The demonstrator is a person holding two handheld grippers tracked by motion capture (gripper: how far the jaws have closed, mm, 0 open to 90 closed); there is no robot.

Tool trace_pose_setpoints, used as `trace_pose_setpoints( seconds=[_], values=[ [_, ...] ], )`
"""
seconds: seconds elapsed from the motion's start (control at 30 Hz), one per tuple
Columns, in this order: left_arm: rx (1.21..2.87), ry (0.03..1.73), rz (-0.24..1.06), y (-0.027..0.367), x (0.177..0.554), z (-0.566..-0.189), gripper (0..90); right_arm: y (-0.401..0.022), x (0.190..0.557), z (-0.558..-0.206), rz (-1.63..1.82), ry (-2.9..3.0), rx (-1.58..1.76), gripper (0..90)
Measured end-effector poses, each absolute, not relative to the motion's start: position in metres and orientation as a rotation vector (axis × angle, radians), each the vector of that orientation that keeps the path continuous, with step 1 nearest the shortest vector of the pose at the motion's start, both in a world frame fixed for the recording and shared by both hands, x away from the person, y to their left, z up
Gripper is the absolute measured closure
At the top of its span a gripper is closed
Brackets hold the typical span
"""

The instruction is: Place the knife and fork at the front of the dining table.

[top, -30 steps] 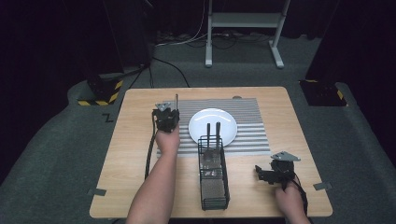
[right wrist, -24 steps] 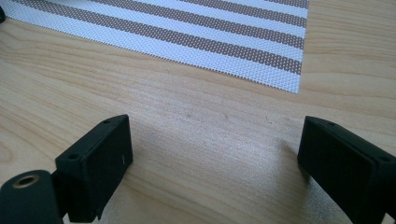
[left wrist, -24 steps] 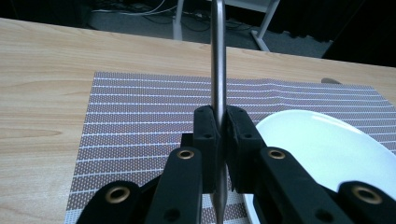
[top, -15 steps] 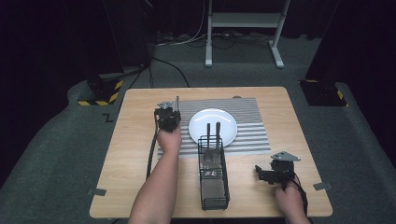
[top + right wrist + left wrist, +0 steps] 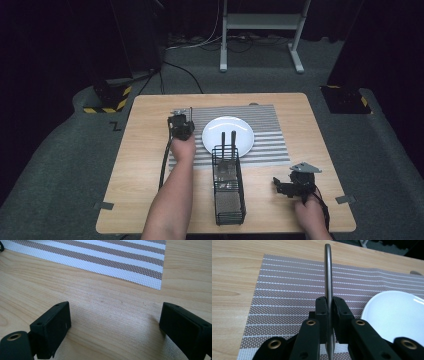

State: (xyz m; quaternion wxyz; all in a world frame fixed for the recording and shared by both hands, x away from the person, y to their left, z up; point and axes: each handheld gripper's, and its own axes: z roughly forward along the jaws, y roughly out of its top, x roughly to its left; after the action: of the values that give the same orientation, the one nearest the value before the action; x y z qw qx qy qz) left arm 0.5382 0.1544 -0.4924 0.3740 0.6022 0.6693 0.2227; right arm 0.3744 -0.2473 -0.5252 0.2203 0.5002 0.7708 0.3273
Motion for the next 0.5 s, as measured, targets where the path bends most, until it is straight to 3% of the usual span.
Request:
trace_pose_setpoints(
  seconds=[0.5],
  values=[
    [1.582, 1.745, 0.582, 0.1498, 0.5400, -0.4993, 82.1, -0.2473, 0.3744, -0.5252, 0.905, 2.131, 1.383, 10.1]
  ],
)
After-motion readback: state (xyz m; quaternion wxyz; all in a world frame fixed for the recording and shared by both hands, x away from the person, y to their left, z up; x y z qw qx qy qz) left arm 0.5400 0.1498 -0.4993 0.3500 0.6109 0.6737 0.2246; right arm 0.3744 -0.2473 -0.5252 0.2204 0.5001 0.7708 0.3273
